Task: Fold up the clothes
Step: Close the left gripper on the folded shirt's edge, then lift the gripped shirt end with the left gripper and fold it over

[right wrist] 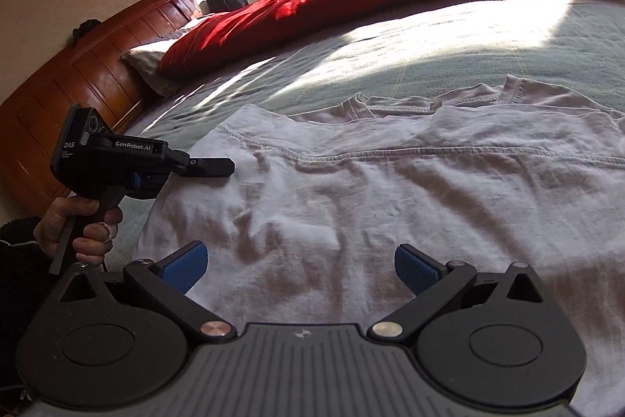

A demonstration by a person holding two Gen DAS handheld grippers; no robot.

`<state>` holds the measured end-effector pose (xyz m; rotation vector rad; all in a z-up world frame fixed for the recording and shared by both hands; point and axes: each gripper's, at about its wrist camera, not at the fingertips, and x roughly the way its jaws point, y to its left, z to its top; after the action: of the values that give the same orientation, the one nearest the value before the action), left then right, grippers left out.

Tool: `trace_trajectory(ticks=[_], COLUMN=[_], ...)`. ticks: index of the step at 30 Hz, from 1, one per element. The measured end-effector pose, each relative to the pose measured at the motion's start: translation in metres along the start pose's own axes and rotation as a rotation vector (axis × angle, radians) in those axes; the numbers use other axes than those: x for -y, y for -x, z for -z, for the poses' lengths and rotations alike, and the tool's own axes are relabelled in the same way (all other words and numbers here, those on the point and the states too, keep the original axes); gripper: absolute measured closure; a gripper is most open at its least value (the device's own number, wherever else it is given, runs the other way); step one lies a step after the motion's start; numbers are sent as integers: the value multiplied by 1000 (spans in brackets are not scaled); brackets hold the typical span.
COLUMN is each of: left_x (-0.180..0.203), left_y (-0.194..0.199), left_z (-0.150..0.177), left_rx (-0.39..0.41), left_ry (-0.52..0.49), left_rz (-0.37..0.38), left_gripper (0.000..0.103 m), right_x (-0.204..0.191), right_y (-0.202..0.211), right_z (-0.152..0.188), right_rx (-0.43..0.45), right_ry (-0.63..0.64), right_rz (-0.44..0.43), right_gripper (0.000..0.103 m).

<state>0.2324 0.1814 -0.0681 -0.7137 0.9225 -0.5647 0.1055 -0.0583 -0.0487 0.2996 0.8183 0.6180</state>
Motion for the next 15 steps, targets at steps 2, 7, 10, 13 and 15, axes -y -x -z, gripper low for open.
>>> trace_trajectory(ticks=[2, 7, 10, 13, 15], left_x=[0, -1, -2, -4, -5], left_y=[0, -2, -3, -3, -2], left_z=[0, 0, 0, -1, 0], left_rx=[0, 3, 2, 1, 0], left_ry=[4, -2, -4, -3, -9], left_rz=[3, 10, 17, 26, 31], left_gripper=[95, 95, 95, 95, 95], right_x=[-1, -1, 6, 14, 20], right_y=[-10, -29, -39, -46, -52], right_z=[-2, -10, -16, -28, -39], right_rx=[15, 37, 45, 66, 74], right_ry=[-31, -75, -101, -120, -130], right_rz=[-19, 9, 47, 73, 87], right_gripper=[0, 0, 0, 0, 0])
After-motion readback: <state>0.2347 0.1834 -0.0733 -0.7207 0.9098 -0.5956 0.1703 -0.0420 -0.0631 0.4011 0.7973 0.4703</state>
